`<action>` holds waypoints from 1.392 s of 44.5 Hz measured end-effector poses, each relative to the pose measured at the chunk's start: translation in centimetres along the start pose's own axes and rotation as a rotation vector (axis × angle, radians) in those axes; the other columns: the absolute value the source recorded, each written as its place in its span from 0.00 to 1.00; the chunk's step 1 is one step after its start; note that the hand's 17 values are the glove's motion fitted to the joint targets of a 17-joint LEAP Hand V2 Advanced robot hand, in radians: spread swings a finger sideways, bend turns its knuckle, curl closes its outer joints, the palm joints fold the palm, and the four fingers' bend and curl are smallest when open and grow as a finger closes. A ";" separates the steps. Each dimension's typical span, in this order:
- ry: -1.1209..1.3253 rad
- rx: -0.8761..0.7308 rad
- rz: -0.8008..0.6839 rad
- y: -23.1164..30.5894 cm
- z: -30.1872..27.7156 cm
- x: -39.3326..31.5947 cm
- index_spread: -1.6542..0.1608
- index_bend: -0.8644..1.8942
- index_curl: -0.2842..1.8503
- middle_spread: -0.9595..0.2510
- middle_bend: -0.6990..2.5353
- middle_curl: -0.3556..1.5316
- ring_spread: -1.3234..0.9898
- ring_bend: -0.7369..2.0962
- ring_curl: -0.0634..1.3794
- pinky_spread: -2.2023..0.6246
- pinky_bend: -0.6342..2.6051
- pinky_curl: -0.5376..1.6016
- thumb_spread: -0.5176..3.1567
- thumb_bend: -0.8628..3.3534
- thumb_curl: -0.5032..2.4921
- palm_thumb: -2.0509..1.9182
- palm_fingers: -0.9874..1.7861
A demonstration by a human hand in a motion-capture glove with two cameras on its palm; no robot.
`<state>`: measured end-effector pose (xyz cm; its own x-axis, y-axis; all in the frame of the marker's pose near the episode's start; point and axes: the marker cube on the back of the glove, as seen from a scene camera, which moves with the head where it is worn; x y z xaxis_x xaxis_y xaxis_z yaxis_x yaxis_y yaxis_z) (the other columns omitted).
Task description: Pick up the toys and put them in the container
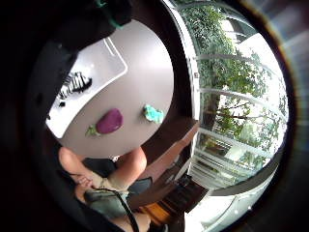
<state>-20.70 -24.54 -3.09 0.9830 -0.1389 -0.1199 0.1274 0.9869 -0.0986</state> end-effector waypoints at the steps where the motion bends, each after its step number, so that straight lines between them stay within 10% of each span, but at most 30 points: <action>1: 0.000 0.004 0.005 0.6 0.2 1.2 0.82 0.34 0.29 0.76 0.28 0.47 0.52 0.47 0.36 0.76 0.52 0.44 0.47 0.20 0.38 0.55 0.26; 15: 0.006 -0.075 -0.069 6.9 7.9 10.1 0.80 0.34 0.26 0.74 0.27 0.45 0.54 0.42 0.32 0.78 0.45 0.41 0.49 0.20 0.33 0.52 0.26; 47: 0.006 -0.226 -0.429 4.0 33.8 5.5 0.78 0.35 0.21 0.72 0.25 0.37 0.54 0.35 0.29 0.78 0.44 0.41 0.48 0.20 0.30 0.55 0.28; 62: -0.086 0.024 -0.411 0.3 33.9 3.1 0.76 0.43 0.26 0.68 0.34 0.40 0.49 0.40 0.30 0.73 0.44 0.40 0.49 0.22 0.31 0.61 0.59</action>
<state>-13.12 -21.95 29.99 0.8570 -0.5153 0.0077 0.5135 0.8525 -0.0976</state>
